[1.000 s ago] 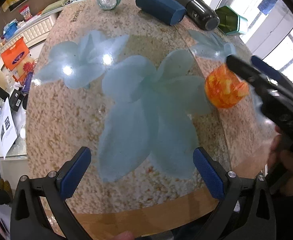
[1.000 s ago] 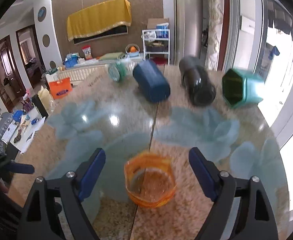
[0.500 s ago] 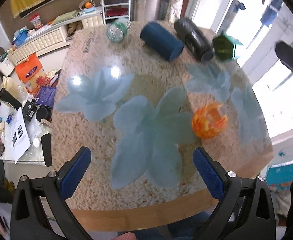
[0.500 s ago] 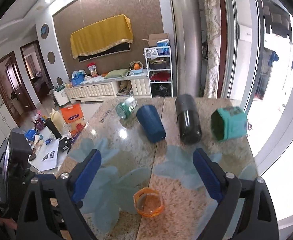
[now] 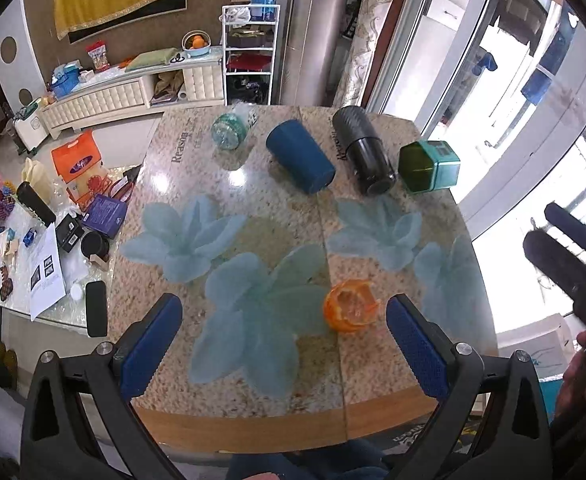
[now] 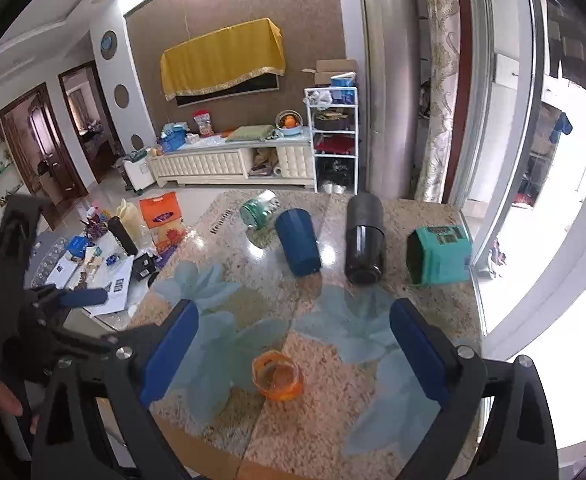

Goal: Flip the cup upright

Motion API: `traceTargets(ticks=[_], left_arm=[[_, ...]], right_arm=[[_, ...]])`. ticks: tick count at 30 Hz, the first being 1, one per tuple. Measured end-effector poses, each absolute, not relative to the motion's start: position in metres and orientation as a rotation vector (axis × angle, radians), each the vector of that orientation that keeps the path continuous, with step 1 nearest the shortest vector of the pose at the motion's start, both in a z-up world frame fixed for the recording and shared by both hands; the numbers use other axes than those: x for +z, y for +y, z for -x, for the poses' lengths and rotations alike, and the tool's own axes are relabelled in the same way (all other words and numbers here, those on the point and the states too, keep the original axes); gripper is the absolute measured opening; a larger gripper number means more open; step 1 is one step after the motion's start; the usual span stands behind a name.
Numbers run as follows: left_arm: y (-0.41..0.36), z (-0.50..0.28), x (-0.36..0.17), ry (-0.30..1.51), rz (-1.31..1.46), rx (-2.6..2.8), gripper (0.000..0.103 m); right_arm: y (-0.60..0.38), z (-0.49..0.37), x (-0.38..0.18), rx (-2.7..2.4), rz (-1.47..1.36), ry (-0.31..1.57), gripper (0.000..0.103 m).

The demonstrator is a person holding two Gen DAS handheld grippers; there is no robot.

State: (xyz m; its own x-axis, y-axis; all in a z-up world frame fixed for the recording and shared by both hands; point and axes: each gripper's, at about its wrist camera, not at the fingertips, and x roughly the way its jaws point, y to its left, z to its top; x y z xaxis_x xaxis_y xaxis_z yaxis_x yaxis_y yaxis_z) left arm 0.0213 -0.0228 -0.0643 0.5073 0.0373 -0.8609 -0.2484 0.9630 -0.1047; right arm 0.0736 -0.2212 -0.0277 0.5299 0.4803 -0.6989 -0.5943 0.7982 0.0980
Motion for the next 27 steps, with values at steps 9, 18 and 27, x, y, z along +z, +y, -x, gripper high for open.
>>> traceTargets(ticks=[9, 18, 27], left_arm=[[-0.034, -0.022, -0.043, 0.986, 0.201, 0.110, 0.103], [-0.042, -0.026, -0.042, 0.977, 0.177, 0.062, 0.103], [-0.039, -0.028, -0.042, 0.977, 0.166, 0.061, 0.103]], right_arm=[[-0.239, -0.064, -0.029, 0.575, 0.144, 0.818, 0.099], [-0.236, -0.056, -0.025, 0.535, 0.148, 0.796, 0.103], [-0.236, -0.059, -0.026, 0.517, 0.137, 0.795, 0.103]])
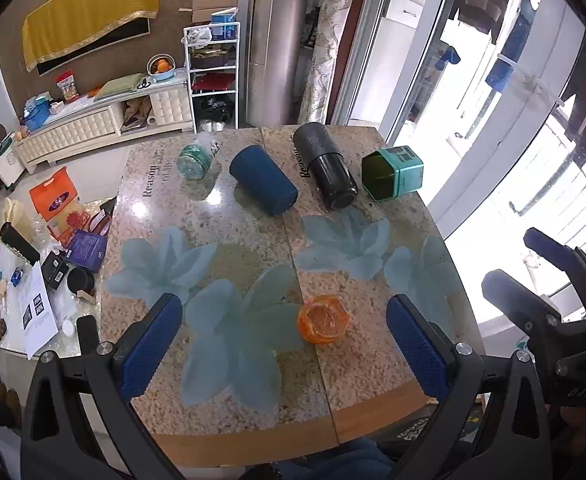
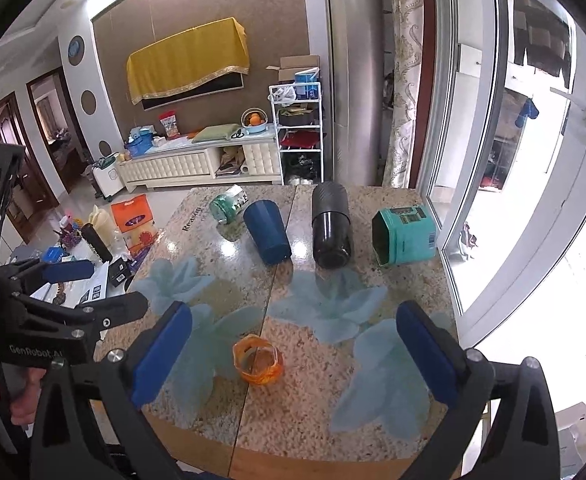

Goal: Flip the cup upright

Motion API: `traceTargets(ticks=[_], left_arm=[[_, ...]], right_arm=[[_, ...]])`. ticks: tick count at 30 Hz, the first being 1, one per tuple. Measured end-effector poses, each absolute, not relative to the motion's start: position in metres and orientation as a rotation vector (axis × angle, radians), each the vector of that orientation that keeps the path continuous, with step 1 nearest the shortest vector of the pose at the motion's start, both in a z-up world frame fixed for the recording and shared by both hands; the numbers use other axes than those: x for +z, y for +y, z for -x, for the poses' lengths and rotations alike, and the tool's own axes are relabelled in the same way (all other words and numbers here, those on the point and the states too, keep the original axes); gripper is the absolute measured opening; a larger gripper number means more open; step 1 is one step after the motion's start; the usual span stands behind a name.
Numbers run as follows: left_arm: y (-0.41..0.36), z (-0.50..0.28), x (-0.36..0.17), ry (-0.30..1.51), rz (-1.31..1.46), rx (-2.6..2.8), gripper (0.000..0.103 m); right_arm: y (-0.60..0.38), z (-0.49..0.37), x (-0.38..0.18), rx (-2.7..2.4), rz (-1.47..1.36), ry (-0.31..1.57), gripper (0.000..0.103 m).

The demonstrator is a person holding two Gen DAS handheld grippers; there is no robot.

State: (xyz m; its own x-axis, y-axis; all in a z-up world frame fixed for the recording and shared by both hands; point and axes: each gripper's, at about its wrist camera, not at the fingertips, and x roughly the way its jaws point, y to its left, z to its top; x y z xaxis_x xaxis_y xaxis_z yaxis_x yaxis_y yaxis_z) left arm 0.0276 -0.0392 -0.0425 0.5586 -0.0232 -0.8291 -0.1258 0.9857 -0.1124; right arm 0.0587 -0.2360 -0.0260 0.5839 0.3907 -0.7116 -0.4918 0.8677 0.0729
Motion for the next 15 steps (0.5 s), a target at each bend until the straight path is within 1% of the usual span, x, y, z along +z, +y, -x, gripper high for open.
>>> traceTargets(ticks=[15], left_arm=[[-0.0313, -0.0272, -0.0413, 0.972, 0.162, 0.070, 0.103]], right_arm=[[-0.2266, -0.0594, -0.0303, 0.532, 0.141, 0.803, 0.103]])
